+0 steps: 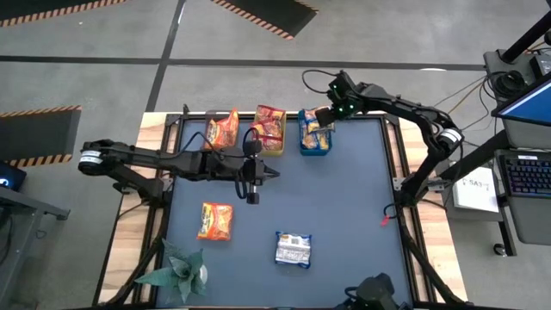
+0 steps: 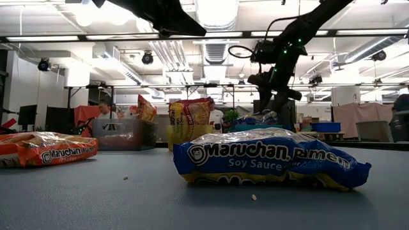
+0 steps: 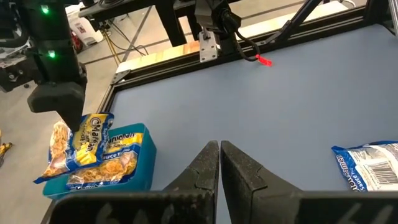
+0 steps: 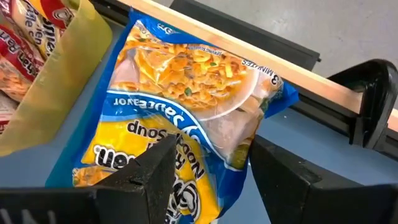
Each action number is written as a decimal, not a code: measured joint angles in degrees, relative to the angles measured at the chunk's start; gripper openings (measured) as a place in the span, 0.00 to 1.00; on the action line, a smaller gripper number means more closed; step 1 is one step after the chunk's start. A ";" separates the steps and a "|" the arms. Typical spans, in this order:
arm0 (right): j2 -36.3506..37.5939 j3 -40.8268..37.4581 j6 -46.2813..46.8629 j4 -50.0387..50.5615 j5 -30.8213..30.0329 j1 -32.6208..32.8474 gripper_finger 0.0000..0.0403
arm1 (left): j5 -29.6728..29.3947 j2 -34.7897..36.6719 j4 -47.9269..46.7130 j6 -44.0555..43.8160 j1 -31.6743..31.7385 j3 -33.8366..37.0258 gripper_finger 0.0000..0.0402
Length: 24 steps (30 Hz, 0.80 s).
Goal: Sort Maruchan noodles
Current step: Put the blue noodle pack into the blue bin
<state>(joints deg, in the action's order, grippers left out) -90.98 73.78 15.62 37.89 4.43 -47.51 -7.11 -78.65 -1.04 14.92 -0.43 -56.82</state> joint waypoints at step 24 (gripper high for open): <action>7.76 -17.39 -4.61 -43.62 -7.22 4.97 0.14 | -2.88 0.00 -1.86 0.89 0.04 -0.02 0.00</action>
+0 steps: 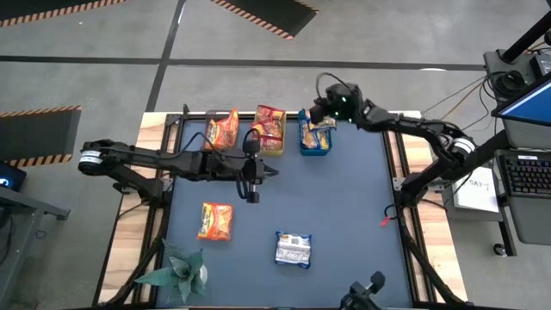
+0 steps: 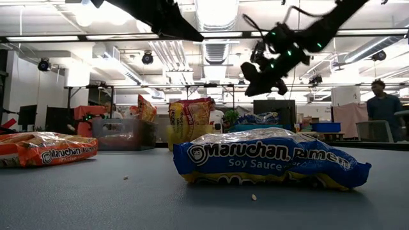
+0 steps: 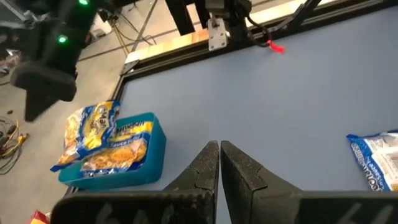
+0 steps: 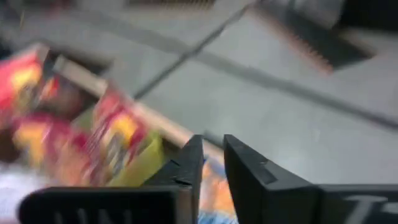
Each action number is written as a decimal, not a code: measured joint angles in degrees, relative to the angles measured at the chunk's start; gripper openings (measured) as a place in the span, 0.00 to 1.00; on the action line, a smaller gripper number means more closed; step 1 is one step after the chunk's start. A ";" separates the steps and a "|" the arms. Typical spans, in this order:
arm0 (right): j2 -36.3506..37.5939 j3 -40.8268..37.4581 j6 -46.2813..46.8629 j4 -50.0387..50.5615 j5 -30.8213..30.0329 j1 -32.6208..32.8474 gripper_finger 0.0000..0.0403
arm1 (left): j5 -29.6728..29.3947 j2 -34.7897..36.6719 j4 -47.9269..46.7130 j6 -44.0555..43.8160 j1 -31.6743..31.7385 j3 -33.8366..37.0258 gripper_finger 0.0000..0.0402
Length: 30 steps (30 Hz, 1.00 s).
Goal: Sort Maruchan noodles
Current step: Put the blue noodle pack into the blue bin
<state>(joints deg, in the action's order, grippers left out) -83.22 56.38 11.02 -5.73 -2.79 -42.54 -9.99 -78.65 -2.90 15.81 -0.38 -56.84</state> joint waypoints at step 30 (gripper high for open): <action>-15.03 -12.33 12.43 -35.35 -15.52 7.50 0.02 | -0.05 -0.02 -1.68 0.54 -0.07 0.00 0.00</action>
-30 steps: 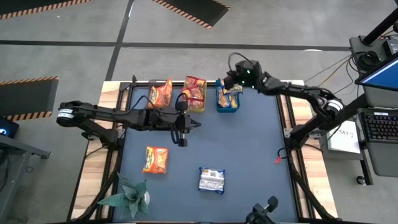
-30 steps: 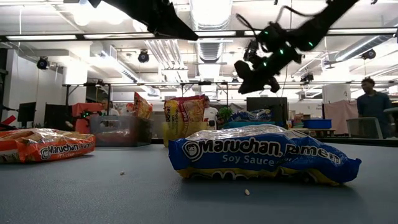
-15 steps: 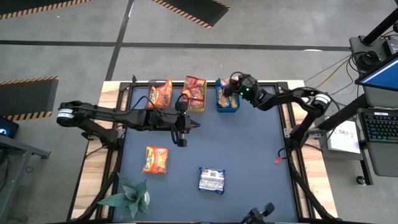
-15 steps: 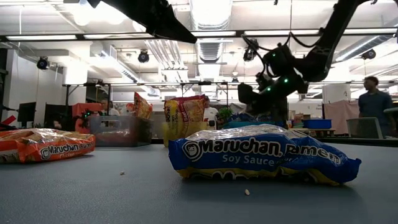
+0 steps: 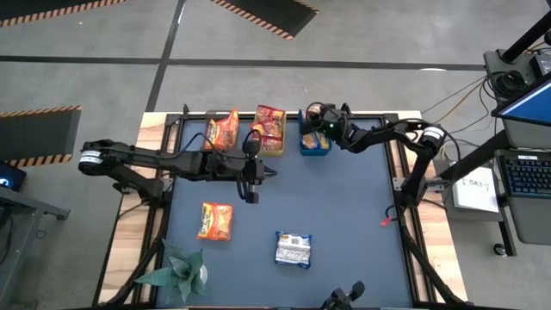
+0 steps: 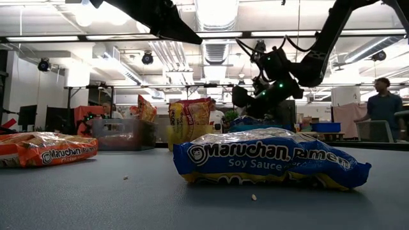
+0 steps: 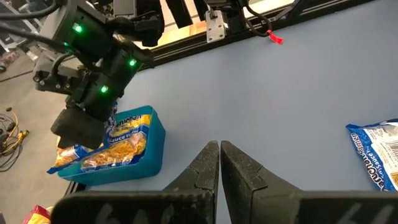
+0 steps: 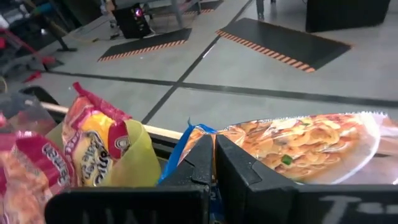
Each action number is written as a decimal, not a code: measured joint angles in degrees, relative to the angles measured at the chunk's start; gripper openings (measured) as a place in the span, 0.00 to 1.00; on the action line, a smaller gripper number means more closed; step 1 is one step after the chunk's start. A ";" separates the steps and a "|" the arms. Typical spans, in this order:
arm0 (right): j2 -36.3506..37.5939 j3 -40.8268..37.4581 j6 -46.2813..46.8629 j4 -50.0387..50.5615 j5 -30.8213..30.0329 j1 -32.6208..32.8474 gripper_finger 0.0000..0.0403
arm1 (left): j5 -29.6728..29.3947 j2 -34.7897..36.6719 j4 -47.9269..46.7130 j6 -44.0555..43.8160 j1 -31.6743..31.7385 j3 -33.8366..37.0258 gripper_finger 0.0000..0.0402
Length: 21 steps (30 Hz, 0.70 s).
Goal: Sort Maruchan noodles
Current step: Put the blue noodle pack into the blue bin
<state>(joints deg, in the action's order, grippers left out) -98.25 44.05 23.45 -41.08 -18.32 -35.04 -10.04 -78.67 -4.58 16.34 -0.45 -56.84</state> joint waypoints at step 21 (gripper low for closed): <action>-4.22 2.36 5.05 -4.06 -4.50 4.13 0.02 | 0.04 0.00 0.02 0.32 0.02 0.00 0.00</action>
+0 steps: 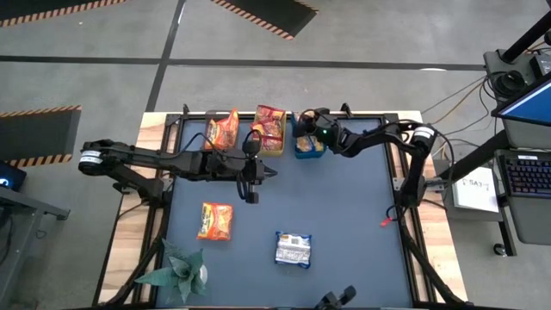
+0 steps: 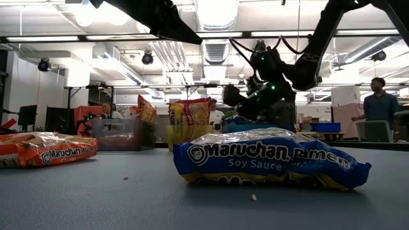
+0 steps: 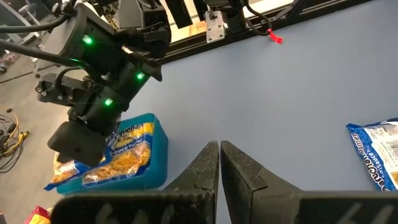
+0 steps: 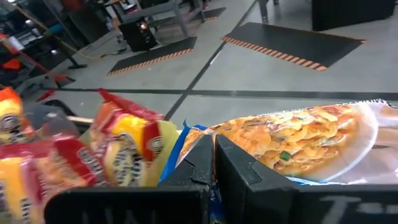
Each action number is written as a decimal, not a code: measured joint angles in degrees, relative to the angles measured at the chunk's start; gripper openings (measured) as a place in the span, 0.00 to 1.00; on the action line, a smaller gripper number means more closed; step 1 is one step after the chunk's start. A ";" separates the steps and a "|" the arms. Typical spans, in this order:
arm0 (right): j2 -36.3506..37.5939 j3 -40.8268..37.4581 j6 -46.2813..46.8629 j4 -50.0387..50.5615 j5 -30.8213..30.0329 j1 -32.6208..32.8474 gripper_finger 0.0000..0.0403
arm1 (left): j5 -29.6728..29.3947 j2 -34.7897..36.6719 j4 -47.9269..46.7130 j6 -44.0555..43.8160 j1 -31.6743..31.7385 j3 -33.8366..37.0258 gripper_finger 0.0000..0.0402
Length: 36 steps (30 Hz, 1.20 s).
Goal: Sort Maruchan noodles
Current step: Put the blue noodle pack into the blue bin, then put the orange noodle pack into the black bin
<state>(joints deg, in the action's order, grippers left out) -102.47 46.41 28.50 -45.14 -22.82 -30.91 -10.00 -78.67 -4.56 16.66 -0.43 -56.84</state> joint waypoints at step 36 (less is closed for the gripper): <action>41.16 -8.27 -17.60 43.18 17.06 16.28 0.02 | 0.12 -5.02 -6.00 -17.54 -0.16 -0.16 0.00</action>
<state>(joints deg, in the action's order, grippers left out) -61.31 38.15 10.89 -1.96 -5.76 -14.63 -9.88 -83.70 -10.56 -0.88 -0.58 -56.99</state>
